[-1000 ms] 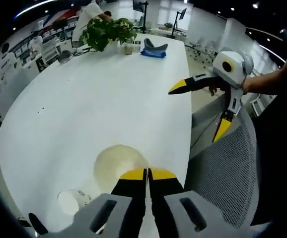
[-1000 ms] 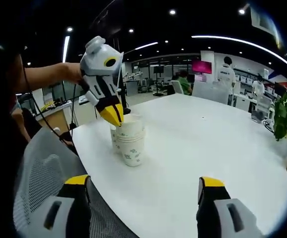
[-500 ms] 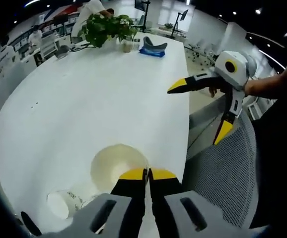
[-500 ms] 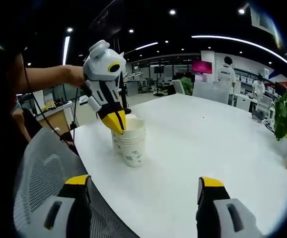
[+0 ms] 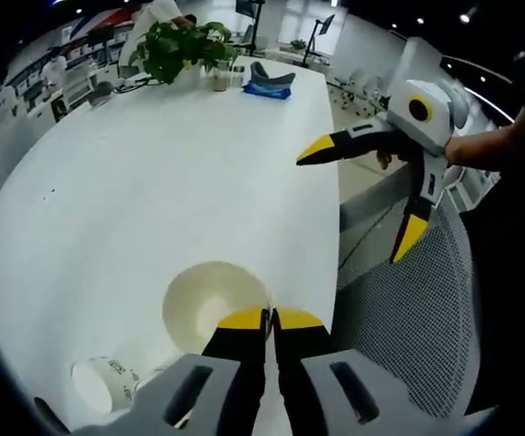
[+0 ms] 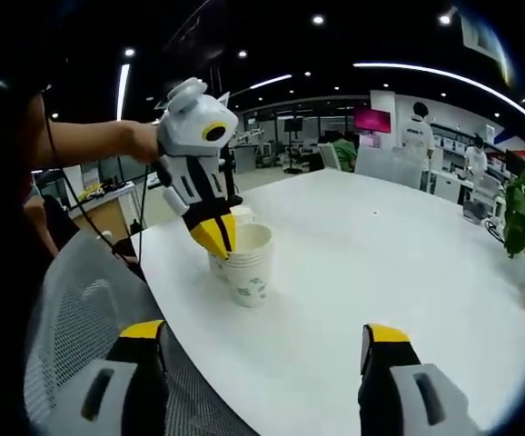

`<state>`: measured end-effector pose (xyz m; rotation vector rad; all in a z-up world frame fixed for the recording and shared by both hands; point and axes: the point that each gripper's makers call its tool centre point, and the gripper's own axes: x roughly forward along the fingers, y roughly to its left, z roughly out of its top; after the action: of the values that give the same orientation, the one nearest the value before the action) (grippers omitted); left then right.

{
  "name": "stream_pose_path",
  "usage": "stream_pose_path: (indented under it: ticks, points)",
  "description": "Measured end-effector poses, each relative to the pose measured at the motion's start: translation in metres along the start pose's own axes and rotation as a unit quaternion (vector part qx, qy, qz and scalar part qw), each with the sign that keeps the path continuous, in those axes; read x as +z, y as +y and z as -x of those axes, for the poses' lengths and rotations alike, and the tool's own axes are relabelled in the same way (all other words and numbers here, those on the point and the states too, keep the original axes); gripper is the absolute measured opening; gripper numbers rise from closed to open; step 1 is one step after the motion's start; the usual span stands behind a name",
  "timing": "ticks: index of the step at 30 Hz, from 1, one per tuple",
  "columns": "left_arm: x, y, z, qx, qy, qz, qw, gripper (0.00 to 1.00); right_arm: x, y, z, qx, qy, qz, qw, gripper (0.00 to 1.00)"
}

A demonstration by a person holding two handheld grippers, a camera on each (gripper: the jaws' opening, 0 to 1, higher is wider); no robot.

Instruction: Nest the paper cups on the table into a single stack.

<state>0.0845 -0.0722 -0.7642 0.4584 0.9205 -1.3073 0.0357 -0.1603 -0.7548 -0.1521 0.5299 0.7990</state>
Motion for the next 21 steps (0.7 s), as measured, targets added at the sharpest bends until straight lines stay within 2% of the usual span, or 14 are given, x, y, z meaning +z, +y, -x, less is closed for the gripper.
stream_pose_path:
  ticks: [6, 15, 18, 21]
  points:
    - [0.002, 0.0, -0.003, -0.008, -0.004, 0.004, 1.0, 0.0, -0.001, 0.001, -0.001, 0.001, 0.003, 0.003, 1.0, 0.89]
    - [0.003, 0.003, 0.001, 0.0, -0.002, -0.009, 1.0, 0.0, -0.003, -0.002, -0.001, -0.002, 0.003, 0.002, 1.0, 0.89]
    - [0.008, 0.005, 0.006, 0.005, -0.014, -0.018, 0.9997, 0.0, -0.002, -0.002, -0.001, -0.004, 0.002, 0.001, 1.0, 0.89]
    - [0.012, 0.009, 0.012, 0.011, -0.03, -0.019, 0.9993, 0.07, -0.002, -0.003, 0.0, -0.006, 0.001, 0.001, 1.0, 0.89]
